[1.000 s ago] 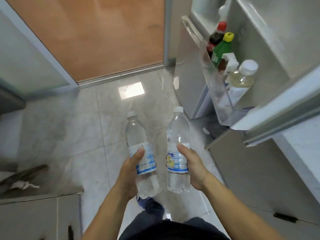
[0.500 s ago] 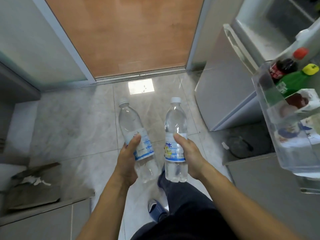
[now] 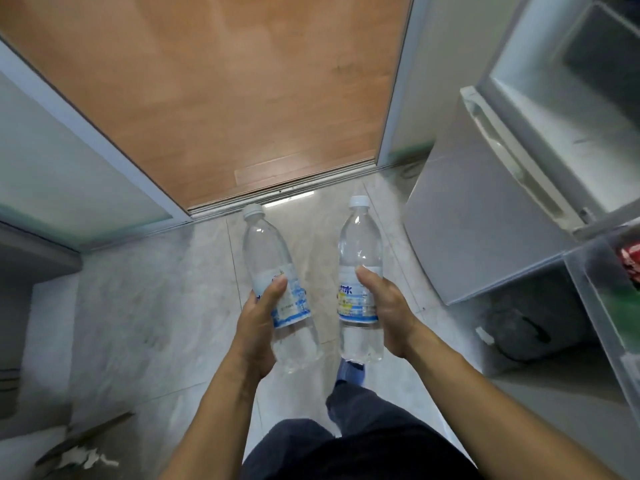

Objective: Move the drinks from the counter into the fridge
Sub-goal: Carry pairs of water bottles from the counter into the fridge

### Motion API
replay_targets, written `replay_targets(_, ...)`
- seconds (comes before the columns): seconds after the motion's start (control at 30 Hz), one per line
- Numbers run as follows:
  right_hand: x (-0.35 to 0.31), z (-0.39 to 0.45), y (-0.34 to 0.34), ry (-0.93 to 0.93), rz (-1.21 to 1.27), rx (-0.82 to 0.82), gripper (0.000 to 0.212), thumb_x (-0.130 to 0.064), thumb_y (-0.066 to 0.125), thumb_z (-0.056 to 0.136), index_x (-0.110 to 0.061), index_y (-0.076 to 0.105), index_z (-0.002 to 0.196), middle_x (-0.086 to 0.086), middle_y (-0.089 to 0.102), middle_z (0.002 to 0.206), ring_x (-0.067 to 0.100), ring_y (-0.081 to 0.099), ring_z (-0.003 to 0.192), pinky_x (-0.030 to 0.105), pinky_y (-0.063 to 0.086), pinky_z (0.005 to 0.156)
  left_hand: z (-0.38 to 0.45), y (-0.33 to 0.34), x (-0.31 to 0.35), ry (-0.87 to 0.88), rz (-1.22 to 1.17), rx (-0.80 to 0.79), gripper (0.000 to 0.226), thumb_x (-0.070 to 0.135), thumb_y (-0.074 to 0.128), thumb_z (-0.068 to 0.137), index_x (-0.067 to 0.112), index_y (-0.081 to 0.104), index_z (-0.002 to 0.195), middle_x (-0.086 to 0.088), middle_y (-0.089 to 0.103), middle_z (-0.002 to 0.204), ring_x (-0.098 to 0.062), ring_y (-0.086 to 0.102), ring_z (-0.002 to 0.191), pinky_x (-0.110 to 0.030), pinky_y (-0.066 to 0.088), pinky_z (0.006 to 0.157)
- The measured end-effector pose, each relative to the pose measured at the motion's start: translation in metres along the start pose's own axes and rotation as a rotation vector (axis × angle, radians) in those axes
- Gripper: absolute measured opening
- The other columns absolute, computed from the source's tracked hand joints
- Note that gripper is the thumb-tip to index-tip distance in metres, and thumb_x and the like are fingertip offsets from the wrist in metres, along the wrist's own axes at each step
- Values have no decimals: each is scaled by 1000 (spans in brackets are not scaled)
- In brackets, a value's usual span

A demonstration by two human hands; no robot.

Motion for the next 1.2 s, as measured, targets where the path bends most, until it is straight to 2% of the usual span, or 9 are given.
replay_targets(0.1, -29, 34, -9, -20, 35, 48, 60, -60, 65, 76, -14, 68, 114, 12, 76, 105, 29, 74, 94, 37, 61, 74, 39, 22, 27, -17, 3, -66, 49, 46, 71, 74, 19, 67, 114, -13, 74, 106, -30, 74, 92, -37, 59, 68)
replay_targets(0.23, -57, 73, -23, -21, 100, 138, 51, -59, 63, 77, -19, 71, 107, 12, 76, 104, 30, 74, 94, 42, 60, 82, 90, 45, 54, -58, 16, -143, 52, 41, 68, 79, 14, 63, 123, -17, 72, 111, -33, 72, 96, -38, 59, 69)
replay_targets(0.43, -93, 126, -37, -48, 199, 319, 46, -61, 72, 74, -21, 75, 97, 10, 77, 98, 28, 75, 88, 38, 61, 74, 175, 75, 97, -98, 155, -238, 60, 40, 69, 77, 10, 58, 129, -14, 74, 107, -30, 74, 92, -35, 59, 66)
replay_targets(0.53, -119, 143, -41, -72, 310, 459, 55, -55, 70, 74, -15, 67, 112, 10, 77, 98, 25, 75, 85, 38, 61, 71, 217, 100, 133, -102, 232, -304, 64, 42, 70, 72, 12, 59, 128, -13, 74, 105, -30, 72, 91, -41, 59, 71)
replay_targets(0.63, -149, 155, -49, -132, 394, 581, 47, -45, 65, 89, -12, 63, 123, 9, 77, 99, 23, 76, 86, 35, 60, 68, 253, 136, 169, -103, 287, -403, 49, 34, 67, 86, 10, 59, 128, -16, 73, 106, -33, 70, 93, -46, 57, 83)
replay_targets(0.83, -207, 155, -81, -274, 497, 745, 29, -46, 63, 91, -21, 65, 106, -1, 78, 83, 14, 75, 72, 26, 57, 55, 289, 231, 207, -78, 343, -646, 47, 33, 69, 88, 5, 61, 126, -11, 71, 96, -26, 67, 81, -40, 54, 74)
replay_targets(0.97, -233, 143, -120, -311, 539, 825, 62, -64, 70, 68, -22, 70, 113, 5, 78, 99, 19, 76, 84, 29, 59, 62, 286, 303, 210, -108, 334, -794, 56, 40, 76, 78, 8, 63, 122, -11, 72, 93, -25, 69, 77, -38, 57, 64)
replay_targets(1.1, -261, 124, -172, -430, 616, 876, 63, -60, 74, 66, -18, 71, 113, 9, 77, 103, 26, 74, 90, 43, 60, 84, 273, 375, 212, -177, 337, -934, 76, 51, 78, 64, 11, 62, 127, -8, 72, 93, -22, 70, 80, -38, 59, 68)
replay_targets(1.2, -287, 107, -211, -532, 684, 914, 60, -45, 74, 68, -12, 68, 117, 11, 76, 103, 28, 73, 88, 48, 57, 89, 264, 431, 219, -189, 336, -1013, 67, 45, 73, 71, 12, 60, 129, -10, 70, 94, -27, 68, 81, -48, 58, 74)
Point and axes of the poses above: each hand's wrist, its own z-axis towards the middle knuckle, its own y-axis out of the palm, x = y × z, the point moved 4 cm from there along z, towards the middle knuckle
